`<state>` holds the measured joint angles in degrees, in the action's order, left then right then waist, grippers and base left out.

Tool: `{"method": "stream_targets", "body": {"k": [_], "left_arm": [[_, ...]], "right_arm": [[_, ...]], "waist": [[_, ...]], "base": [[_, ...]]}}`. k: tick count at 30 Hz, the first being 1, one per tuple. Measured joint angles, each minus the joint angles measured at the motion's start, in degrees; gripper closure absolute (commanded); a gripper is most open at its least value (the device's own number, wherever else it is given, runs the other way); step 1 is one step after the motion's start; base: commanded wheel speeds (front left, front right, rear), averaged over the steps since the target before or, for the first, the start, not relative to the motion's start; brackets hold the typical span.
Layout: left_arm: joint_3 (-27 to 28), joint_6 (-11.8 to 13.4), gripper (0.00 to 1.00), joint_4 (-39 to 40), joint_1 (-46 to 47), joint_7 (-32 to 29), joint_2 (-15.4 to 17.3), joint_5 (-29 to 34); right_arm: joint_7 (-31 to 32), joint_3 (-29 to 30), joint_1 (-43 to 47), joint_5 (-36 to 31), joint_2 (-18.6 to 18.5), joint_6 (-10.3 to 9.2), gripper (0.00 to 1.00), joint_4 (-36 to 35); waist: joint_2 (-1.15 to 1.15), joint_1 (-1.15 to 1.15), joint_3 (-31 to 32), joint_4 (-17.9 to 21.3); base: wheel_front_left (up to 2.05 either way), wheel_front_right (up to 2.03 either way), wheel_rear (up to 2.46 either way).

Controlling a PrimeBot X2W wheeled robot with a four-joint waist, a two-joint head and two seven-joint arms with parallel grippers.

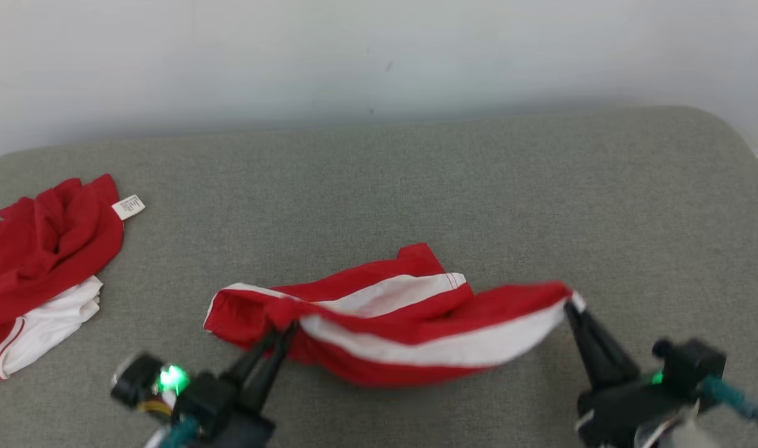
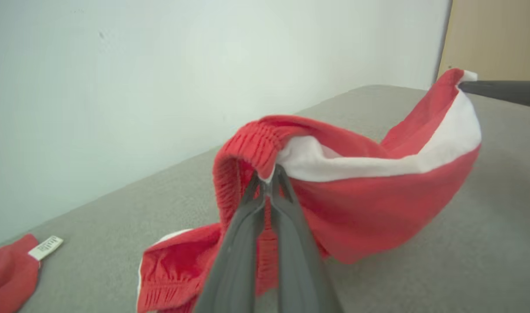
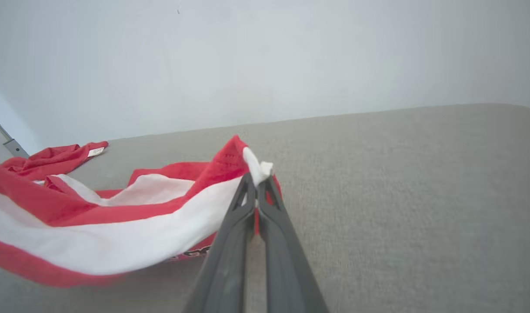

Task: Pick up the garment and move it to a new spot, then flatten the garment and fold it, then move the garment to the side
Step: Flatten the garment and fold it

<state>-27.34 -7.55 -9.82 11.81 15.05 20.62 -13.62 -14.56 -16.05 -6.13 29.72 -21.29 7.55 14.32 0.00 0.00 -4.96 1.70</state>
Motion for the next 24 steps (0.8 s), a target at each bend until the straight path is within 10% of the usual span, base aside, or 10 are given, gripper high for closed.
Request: {"method": "stream_targets", "body": {"k": [14,24], "left_arm": [[-13.46,0.0,1.0,-1.43,47.69,-5.86,9.78,-11.27],[-24.93,0.0,1.0,-13.81,84.37,-6.49,10.45,-25.28]], "right_arm": [[7.1,4.39,-37.37,7.65,-1.19,0.0,1.0,3.16],[16.66,4.88,-74.59,10.15,1.51,0.0,1.0,13.76]], "waist": [[0.01,0.02,-10.24,0.59],[0.01,0.03,-22.23,1.23]], "base": [[0.0,0.0,0.0],[0.0,0.0,0.0]]}}
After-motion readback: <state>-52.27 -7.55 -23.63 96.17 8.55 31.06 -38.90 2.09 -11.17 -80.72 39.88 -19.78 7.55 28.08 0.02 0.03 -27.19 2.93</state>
